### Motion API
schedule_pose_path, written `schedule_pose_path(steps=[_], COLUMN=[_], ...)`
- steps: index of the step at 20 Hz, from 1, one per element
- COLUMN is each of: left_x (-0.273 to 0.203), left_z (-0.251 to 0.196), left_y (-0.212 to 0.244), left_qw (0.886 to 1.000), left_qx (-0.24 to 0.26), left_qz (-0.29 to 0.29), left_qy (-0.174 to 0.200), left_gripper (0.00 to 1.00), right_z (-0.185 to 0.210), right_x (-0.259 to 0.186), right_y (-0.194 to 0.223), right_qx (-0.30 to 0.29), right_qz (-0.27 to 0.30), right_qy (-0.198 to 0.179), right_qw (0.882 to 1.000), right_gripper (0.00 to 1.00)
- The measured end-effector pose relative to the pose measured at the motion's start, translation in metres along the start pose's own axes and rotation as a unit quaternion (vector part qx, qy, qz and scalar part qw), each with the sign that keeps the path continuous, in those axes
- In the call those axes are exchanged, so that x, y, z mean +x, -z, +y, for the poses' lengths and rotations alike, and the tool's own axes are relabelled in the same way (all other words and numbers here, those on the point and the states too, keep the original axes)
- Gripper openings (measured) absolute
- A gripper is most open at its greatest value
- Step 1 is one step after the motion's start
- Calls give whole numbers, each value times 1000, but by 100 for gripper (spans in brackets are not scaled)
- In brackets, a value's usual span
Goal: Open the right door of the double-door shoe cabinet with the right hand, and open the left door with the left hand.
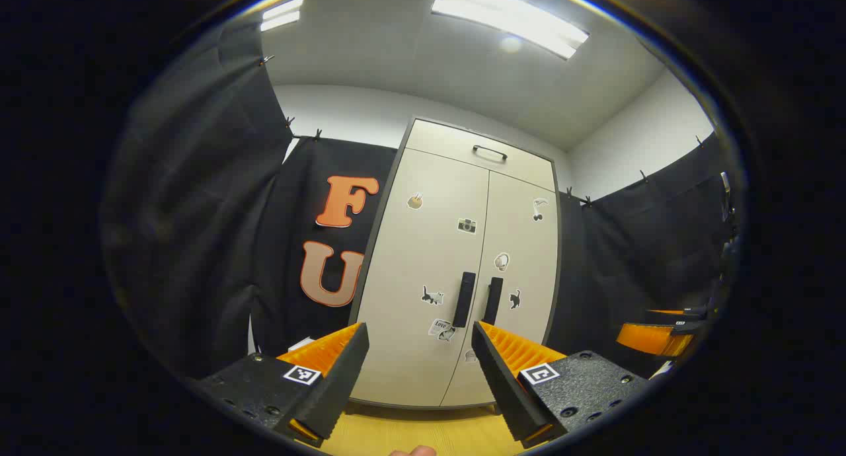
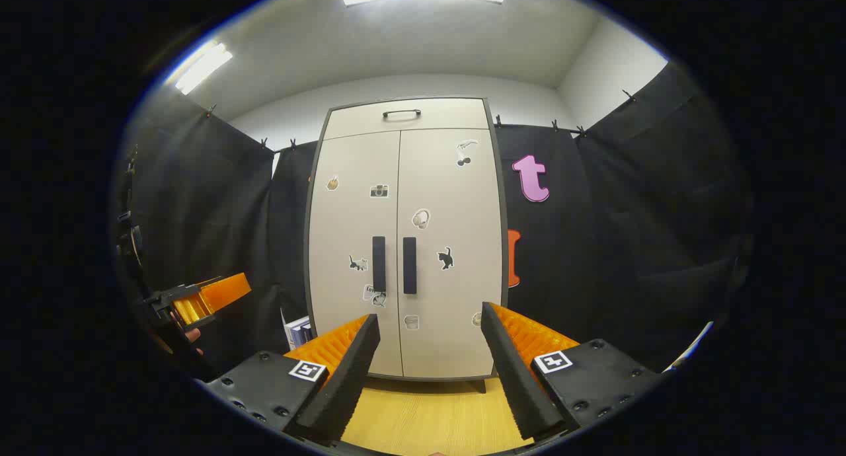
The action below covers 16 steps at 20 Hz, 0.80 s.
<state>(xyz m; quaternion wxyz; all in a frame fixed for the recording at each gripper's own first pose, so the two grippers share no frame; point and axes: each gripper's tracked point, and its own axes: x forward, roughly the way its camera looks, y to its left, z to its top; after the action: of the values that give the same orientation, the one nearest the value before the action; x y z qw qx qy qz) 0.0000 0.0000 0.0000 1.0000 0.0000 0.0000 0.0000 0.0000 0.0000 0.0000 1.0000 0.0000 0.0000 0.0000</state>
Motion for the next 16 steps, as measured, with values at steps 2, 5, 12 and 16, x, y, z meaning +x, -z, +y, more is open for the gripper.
schedule_pose_path(steps=[2,5,12,16], left_x=[-1,-3,2,5], left_z=[1,-1,-9,-5], left_y=[1,2,4,11], left_qw=[1000,1000,1000,1000], left_qx=[8,9,-1,0], left_qz=[2,5,10,22], left_qy=[-1,5,24,16], left_gripper=[94,95,94,95], right_z=[5,4,-2,-6], right_x=[-2,-2,-3,-3], right_y=[1,2,3,4], right_qx=[6,9,13,14], right_qz=[0,0,2,4], right_qy=[-3,2,21,30], right_qw=[1000,1000,1000,999], right_gripper=[99,99,99,99])
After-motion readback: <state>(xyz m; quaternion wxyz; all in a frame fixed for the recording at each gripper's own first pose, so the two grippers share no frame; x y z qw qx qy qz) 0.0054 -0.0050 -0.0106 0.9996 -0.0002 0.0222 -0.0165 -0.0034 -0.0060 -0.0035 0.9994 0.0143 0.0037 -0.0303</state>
